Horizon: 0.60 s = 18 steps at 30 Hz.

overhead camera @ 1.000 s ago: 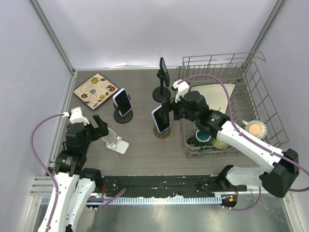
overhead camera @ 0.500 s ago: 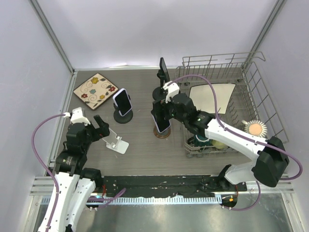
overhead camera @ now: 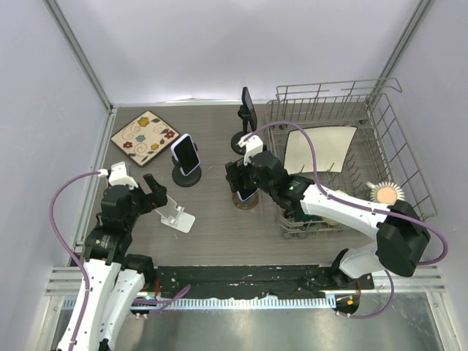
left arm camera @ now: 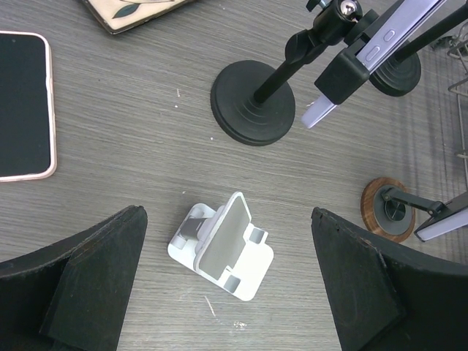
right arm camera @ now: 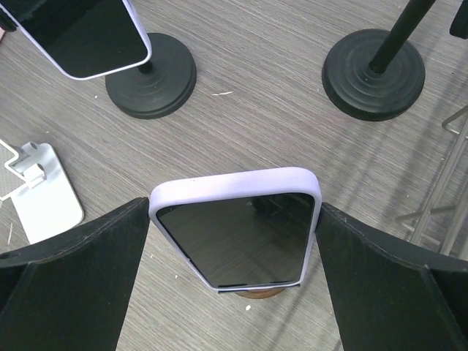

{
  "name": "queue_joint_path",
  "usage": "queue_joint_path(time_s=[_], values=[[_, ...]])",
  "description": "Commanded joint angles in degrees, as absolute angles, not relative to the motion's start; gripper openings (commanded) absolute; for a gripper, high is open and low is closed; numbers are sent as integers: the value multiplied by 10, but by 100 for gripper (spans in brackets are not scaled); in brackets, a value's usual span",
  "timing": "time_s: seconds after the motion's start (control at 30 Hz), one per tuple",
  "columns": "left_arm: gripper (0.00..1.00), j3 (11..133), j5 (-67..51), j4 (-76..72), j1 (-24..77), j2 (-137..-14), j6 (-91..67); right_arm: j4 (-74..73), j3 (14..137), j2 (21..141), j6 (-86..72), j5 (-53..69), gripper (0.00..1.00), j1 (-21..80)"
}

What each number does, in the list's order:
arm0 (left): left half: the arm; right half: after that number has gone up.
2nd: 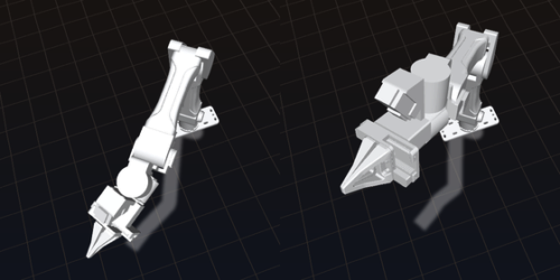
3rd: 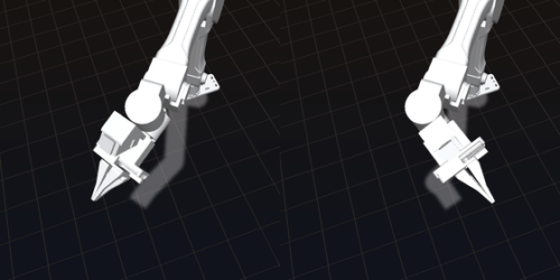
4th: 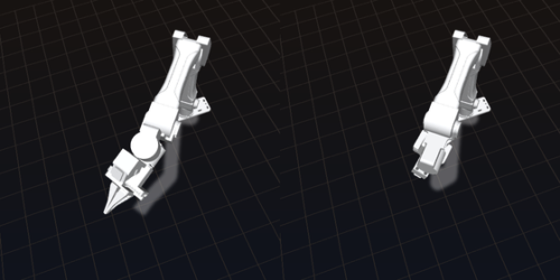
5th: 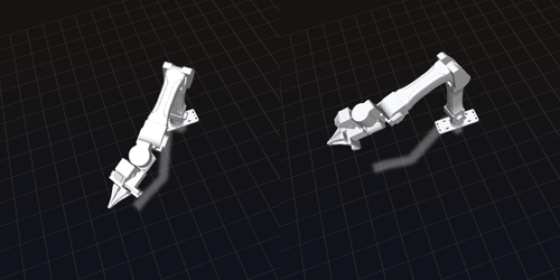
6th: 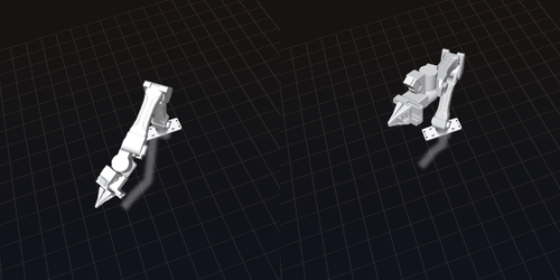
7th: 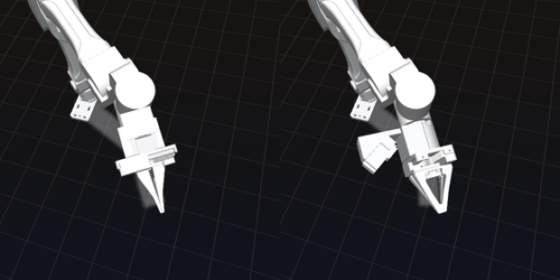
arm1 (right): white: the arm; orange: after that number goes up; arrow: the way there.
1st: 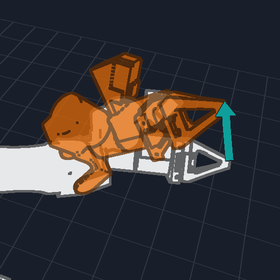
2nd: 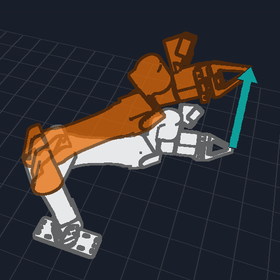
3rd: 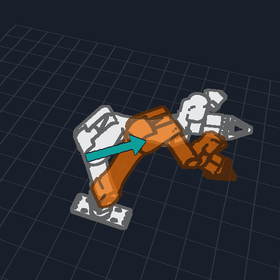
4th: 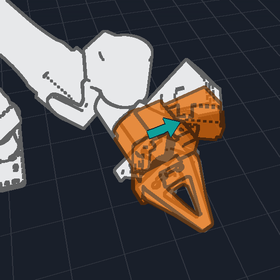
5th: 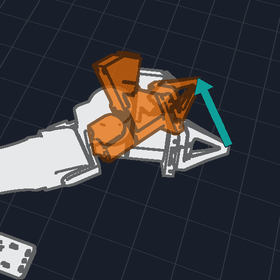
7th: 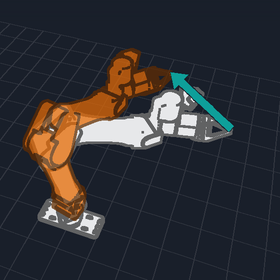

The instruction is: Remove the phone from the phone stand

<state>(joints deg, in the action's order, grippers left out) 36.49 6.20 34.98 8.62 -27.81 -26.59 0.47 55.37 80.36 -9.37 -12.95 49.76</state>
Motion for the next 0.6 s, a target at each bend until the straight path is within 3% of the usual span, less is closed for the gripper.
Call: queue_joint_path(time_s=[0.0,0.2,0.3,0.57], values=[[100,363,50,323,89,-286,-266,61,539,806,-85,-168,99,509],[100,363,49,323,88,-287,-266,81,515,809,-83,-184,90,509],[100,363,49,323,89,-289,-266,77,512,806,-82,-177,80,510],[100,366,44,319,88,-289,-265,53,519,764,-87,-167,40,512]])
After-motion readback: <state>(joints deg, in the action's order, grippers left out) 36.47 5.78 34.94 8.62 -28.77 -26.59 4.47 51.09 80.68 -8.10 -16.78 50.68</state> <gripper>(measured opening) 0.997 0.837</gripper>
